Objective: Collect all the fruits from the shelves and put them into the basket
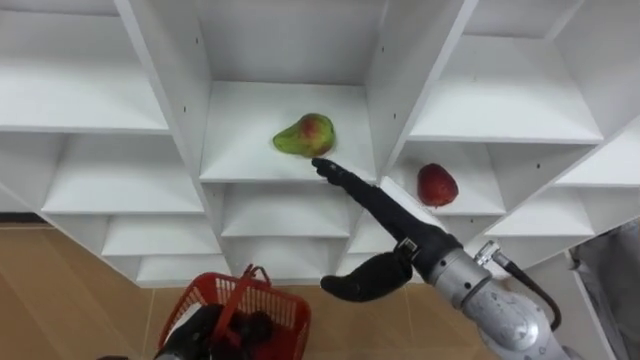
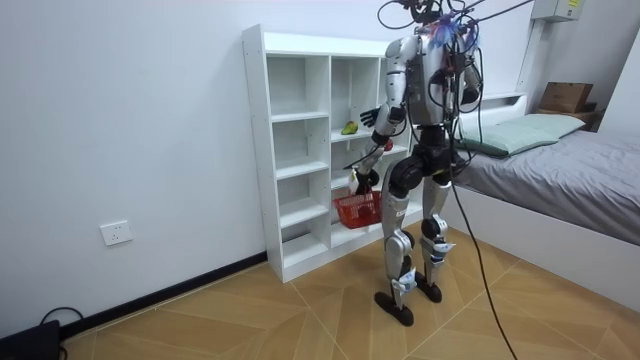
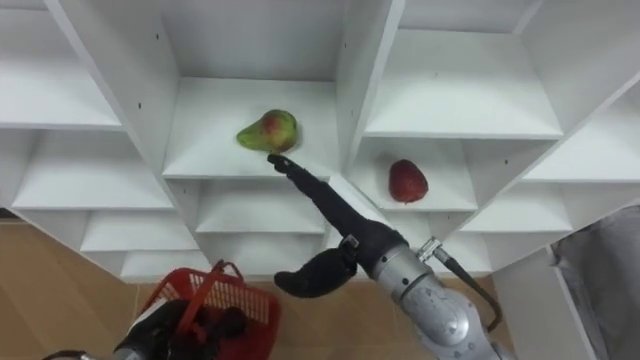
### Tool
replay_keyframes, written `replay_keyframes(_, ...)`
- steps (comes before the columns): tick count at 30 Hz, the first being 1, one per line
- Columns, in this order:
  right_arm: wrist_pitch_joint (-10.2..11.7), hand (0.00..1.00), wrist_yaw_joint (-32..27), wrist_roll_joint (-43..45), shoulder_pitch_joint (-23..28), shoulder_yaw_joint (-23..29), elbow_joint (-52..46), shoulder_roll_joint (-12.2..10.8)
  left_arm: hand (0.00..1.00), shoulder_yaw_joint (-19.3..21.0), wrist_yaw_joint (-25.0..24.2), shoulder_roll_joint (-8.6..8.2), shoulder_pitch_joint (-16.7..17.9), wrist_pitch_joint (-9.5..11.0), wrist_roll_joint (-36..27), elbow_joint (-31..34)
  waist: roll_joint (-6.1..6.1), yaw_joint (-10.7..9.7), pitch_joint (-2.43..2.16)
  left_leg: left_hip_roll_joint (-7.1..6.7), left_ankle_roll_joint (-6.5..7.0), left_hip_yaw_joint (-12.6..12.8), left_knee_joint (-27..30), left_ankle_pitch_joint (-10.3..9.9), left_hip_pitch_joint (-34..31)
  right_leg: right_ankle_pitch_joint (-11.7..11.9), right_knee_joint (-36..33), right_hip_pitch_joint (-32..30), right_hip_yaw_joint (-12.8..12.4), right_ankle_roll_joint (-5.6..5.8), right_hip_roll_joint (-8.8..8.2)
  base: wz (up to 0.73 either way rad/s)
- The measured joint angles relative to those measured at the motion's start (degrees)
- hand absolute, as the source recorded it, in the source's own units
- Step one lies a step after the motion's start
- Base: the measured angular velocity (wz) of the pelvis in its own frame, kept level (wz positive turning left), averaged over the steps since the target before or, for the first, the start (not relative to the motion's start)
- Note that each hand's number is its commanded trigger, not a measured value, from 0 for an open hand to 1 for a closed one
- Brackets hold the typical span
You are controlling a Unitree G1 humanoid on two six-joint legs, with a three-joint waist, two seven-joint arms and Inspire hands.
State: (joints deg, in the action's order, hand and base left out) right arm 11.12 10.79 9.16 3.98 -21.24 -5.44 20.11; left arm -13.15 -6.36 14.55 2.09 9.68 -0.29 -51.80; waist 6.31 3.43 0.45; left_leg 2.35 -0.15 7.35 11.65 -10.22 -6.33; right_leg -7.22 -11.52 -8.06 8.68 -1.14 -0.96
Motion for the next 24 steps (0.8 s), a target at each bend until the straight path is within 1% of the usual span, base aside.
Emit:
replay_keyframes(6, 0.31, 0.0, -0.35, -0.08, -0.21, 0.68, -2.14, -0.14, 1.0, 0.64, 1.38, 0.06, -0.03, 0.0, -0.05, -0.65, -0.09, 0.07, 0.06, 0.03, 0.0, -0.08, -0.39, 0.0, 0.56, 0.0, -0.01, 0.42, 0.12, 0.0, 0.01, 0.0)
replay_keyframes(8, 0.31, 0.0, -0.43, -0.02, -0.29, 0.68, -2.15, -0.3, 1.0, 0.72, 2.12, -0.05, -0.11, 0.05, 0.03, -1.88, -0.43, 0.09, 0.27, 0.01, -0.01, -0.09, -0.87, 0.0, 1.22, 0.0, 0.02, 1.02, 0.14, 0.0, 0.03, 0.0)
replay_keyframes(11, 0.31, 0.0, -1.13, 0.95, -0.89, 0.7, -2.31, -1.03, 1.0, 1.72, 2.29, -0.28, 0.04, 0.03, 0.88, -2.37, -0.65, 0.2, 0.39, 0.01, -0.02, -0.13, -1.02, -0.01, 0.91, 0.0, 0.07, 1.0, 0.2, 0.0, 0.05, 0.0)
replay_keyframes(15, 0.33, 0.0, -2.07, 3.11, -2.06, 0.68, -2.48, -2.17, 1.0, 1.79, 2.17, -0.9, 0.02, 0.04, 2.45, -2.35, -1.24, 0.53, 0.26, -0.01, -0.04, -0.18, -0.86, 0.03, 0.84, 0.0, 0.06, 1.05, 0.42, 0.0, 0.02, 0.02)
replay_keyframes(17, 0.34, 0.0, -2.85, 6.97, -3.24, 0.67, -2.83, -2.2, 1.0, 2.96, 2.0, -1.56, -0.14, 0.1, 3.72, -2.99, -1.07, 1.17, 0.13, 0.0, -0.12, -0.32, -0.79, 0.1, 0.95, 0.0, 0.04, 1.08, 0.5, 0.0, 0.04, 0.0)
replay_keyframes(20, 0.43, 0.0, -4.6, 10.55, -4.62, 0.62, -2.84, -2.22, 1.0, 3.26, 2.07, -1.73, -0.17, 0.09, 4.53, -4.05, -0.53, 1.56, -0.13, -0.01, -0.14, -1.18, -0.55, 0.12, 0.96, 0.0, -0.01, 1.25, 1.15, 0.0, -0.02, 0.11)
replay_keyframes(24, 0.59, 0.0, -6.82, 11.69, -5.45, 0.47, -2.84, -2.56, 1.0, 3.45, 2.29, -1.72, -0.17, 0.09, 4.52, -5.31, 0.25, 1.74, -0.03, -0.05, -0.14, -1.88, -0.22, 0.11, 1.0, 0.0, -0.01, 1.86, 2.18, 0.0, -0.16, 0.14)
